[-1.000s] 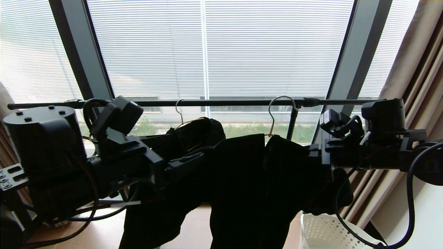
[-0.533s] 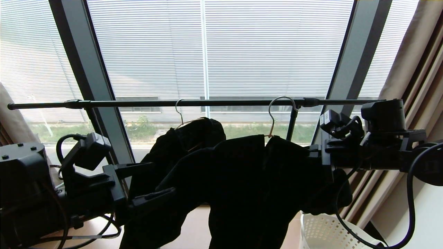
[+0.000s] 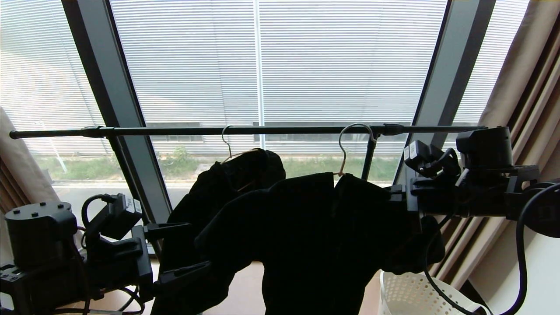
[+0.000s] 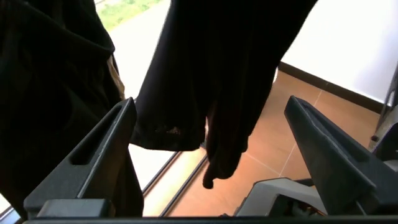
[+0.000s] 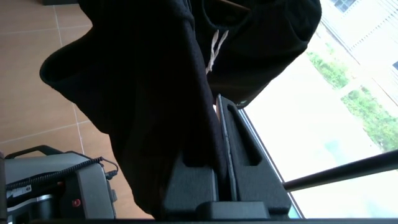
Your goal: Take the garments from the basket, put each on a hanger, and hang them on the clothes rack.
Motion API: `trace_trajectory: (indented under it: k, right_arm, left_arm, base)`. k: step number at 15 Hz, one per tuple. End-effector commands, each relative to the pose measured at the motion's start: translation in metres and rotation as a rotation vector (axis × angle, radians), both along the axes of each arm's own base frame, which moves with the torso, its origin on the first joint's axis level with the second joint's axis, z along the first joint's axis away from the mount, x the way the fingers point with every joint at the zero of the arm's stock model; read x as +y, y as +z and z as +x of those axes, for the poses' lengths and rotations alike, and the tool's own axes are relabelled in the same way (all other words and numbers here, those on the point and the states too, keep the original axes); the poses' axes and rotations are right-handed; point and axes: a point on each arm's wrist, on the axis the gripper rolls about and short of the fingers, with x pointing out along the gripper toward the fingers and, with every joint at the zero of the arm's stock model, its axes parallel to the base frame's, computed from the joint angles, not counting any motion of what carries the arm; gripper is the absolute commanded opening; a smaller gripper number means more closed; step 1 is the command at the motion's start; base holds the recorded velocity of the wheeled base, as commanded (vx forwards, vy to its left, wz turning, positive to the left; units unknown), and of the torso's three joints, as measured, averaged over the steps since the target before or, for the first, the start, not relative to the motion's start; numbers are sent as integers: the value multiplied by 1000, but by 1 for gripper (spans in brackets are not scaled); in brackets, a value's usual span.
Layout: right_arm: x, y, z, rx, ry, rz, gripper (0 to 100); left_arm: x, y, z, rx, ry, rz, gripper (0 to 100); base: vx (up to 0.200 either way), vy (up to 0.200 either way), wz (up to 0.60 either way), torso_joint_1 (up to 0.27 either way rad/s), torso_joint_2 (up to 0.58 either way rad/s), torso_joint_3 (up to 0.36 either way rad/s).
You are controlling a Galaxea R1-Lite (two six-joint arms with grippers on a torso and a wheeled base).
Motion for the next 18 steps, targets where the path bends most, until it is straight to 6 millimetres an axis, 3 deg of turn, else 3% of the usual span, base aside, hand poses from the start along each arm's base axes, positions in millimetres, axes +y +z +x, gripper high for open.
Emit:
trace_trajectory:
  k: [1, 12, 13, 18]
  right_arm:
    - [2, 0, -1, 1, 7, 0, 0]
    - [10, 5, -13, -15, 44, 1, 0]
    - [10, 5, -13, -17, 42, -1, 0]
    - [10, 3, -11, -29, 40, 2, 0]
  left_arm:
    - [-1, -13, 8, 52, 3, 5, 100]
    - [-8, -29, 27, 43, 19, -14, 100]
    - [-8, -30, 28, 46, 18, -13, 0]
    - [-8, -30, 28, 25, 37, -7, 0]
  base:
    - [0, 0, 0, 0, 0, 0]
    - [0, 0, 0, 0, 0, 0]
    - [0, 0, 0, 0, 0, 0]
    - [0, 0, 0, 0, 0, 0]
